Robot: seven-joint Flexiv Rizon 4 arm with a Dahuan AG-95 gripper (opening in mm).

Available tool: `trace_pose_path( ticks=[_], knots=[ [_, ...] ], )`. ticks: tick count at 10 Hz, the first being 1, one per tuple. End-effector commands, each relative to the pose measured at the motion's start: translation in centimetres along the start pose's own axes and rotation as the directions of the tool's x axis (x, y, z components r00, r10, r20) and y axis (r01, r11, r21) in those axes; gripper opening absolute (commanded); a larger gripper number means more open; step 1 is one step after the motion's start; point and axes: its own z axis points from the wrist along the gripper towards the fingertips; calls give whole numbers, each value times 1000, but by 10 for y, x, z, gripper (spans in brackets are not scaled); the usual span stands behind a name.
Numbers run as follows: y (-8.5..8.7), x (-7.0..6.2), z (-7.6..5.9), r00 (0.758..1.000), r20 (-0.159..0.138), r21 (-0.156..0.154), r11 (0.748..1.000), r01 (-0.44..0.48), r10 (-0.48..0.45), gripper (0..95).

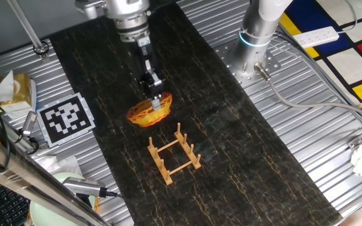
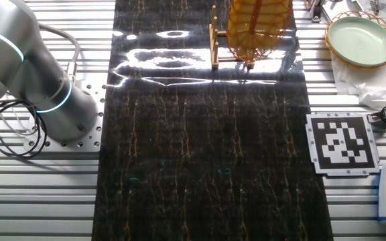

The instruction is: Put the dish on the dish rack

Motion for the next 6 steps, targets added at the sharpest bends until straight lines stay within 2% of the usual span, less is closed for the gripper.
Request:
trace_pose_path(
  ticks=[1, 5, 6],
  knots=[
    [3, -2, 1, 996, 24, -173, 982, -78, 83, 0],
    [11, -6, 2, 992, 50, -196, 975, -101, 112, 0],
    [18, -9, 3, 988, 63, -243, 962, -123, 143, 0]
  ],
)
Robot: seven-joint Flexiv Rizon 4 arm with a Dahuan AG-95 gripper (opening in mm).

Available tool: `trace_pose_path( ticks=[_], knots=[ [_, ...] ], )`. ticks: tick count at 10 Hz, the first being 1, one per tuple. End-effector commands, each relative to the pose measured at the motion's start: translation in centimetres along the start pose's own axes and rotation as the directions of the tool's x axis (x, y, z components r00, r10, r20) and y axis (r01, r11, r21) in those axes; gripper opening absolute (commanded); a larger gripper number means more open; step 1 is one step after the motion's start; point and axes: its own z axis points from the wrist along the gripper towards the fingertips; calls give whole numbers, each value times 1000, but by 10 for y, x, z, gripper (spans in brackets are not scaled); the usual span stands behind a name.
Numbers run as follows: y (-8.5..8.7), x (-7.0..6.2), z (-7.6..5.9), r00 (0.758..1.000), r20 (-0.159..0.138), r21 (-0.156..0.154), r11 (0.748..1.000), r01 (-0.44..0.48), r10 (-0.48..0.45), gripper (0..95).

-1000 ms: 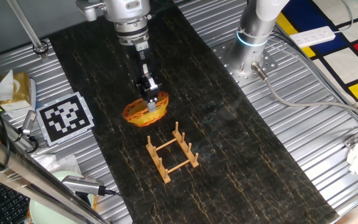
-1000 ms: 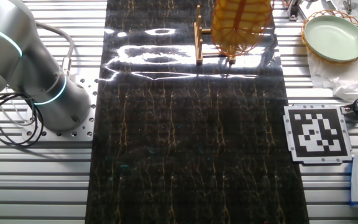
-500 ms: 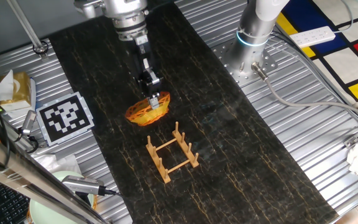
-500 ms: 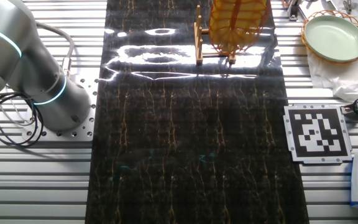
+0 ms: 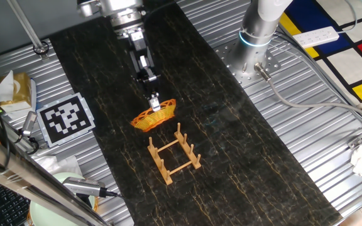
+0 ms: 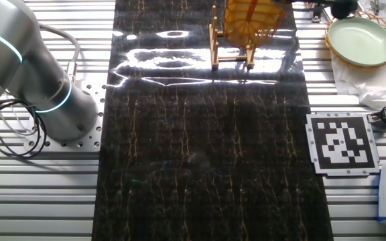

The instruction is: Put the dish on the dish rack

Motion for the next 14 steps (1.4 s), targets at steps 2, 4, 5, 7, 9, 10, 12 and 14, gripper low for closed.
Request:
trace_pose_path(
  ticks=[2, 4, 5, 7, 9, 10, 12, 14],
  knots=[
    [17, -5, 6, 999, 41, -119, 992, -30, 35, 0],
    [19, -5, 8, 999, 51, -185, 983, 9, 0, 0],
    [21, -6, 9, 997, 69, -184, 982, 33, -21, 0],
    [29, -9, 14, 996, 85, -207, 978, 16, 2, 0],
    [26, -9, 18, 997, 70, -216, 976, -2, 18, 0],
    [23, -9, 21, 998, 66, -239, 971, -7, 23, 0],
    [16, -10, 22, 998, 56, -258, 966, 3, 12, 0],
    [2, -13, 25, 999, 49, -279, 960, 33, -20, 0]
  ],
)
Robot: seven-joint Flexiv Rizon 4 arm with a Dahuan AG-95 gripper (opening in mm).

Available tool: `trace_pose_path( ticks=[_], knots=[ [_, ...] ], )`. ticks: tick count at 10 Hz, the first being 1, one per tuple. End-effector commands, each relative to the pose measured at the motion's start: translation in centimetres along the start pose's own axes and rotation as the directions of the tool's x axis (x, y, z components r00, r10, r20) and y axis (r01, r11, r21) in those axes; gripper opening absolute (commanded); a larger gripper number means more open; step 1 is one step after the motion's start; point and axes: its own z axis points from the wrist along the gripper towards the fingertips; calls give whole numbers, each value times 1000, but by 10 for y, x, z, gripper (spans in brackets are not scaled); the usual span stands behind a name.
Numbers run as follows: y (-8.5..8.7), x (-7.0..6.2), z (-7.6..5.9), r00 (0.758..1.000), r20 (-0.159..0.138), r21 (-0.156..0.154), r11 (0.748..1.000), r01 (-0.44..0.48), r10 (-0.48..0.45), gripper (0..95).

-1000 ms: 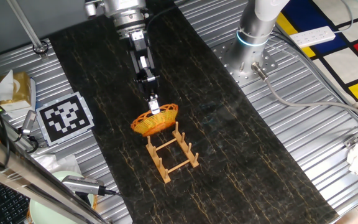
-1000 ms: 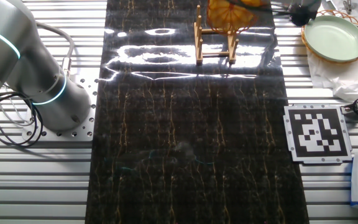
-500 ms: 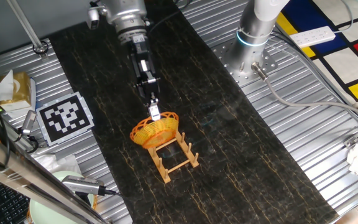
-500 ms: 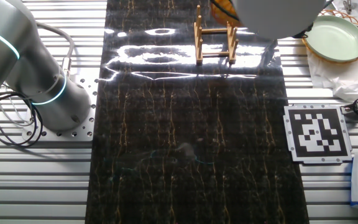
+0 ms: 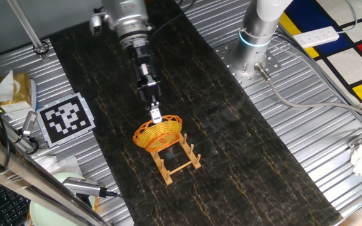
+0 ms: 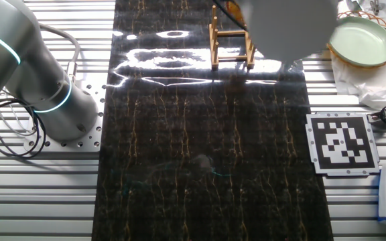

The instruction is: Put the dish on the dish rack

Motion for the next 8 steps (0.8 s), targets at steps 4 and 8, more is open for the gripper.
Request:
trace_pose_path(
  ticks=[4, 8],
  knots=[
    [-23, -8, 5, 997, -17, -43, 996, 75, -76, 0],
    [-21, -8, 5, 997, -33, -51, 997, 66, -67, 0]
  ],
)
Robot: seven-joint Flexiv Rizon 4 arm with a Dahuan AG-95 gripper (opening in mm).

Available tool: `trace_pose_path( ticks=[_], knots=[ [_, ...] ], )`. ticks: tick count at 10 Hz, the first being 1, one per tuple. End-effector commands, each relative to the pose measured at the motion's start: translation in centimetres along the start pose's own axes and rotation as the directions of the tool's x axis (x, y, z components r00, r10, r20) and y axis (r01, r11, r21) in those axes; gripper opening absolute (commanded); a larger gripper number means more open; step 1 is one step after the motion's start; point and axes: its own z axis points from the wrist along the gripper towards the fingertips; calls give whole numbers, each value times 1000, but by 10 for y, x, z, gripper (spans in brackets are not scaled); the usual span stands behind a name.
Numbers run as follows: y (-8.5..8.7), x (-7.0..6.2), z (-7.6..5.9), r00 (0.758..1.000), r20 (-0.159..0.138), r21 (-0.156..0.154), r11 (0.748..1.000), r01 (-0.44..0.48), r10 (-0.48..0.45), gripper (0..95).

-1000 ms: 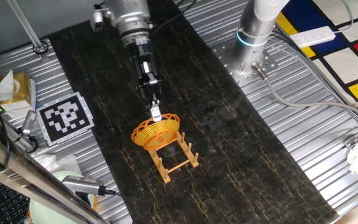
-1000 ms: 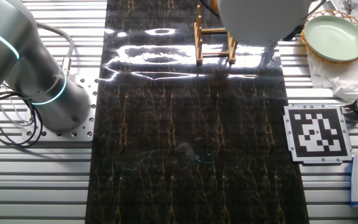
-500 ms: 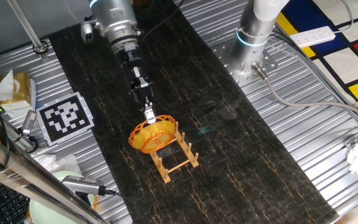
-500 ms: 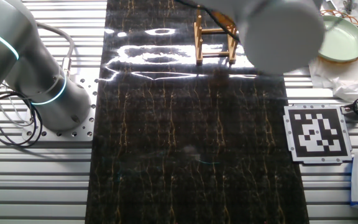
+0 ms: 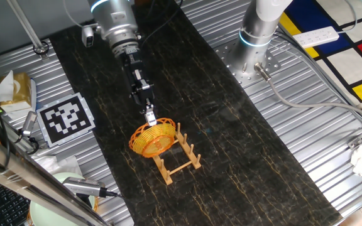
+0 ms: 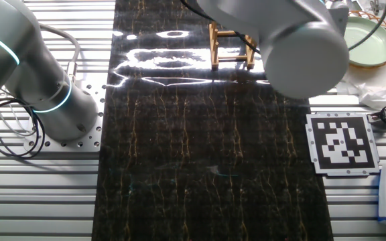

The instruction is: Put the dish on the dish rack

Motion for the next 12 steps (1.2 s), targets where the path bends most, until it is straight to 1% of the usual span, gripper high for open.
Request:
trace_pose_path(
  ticks=[1, 2, 3, 4, 5, 6, 7, 9, 10, 11, 12],
  knots=[
    [1, -1, 1, 1000, -12, 14, 1000, -5, 5, 0],
    [1, 0, 0, 998, -51, 31, 999, -39, 40, 0],
    [1, 0, 0, 997, -57, 35, 999, -42, 44, 0],
    [1, 0, 0, 996, -72, 43, 998, -55, 58, 0],
    [1, 0, 0, 995, -77, 50, 997, -55, 59, 0],
    [1, 0, 0, 995, -80, 63, 997, -50, 55, 0],
    [1, 0, 0, 994, -98, 132, 991, -31, 45, 0],
    [1, 0, 0, 992, -121, 169, 986, 0, 21, 0],
    [1, 0, 0, 989, -151, 200, 979, 38, -8, 0],
    [1, 0, 0, 981, -193, 265, 961, 83, -31, 0],
    [1, 0, 0, 970, -242, 332, 936, 119, -38, 0]
  ],
)
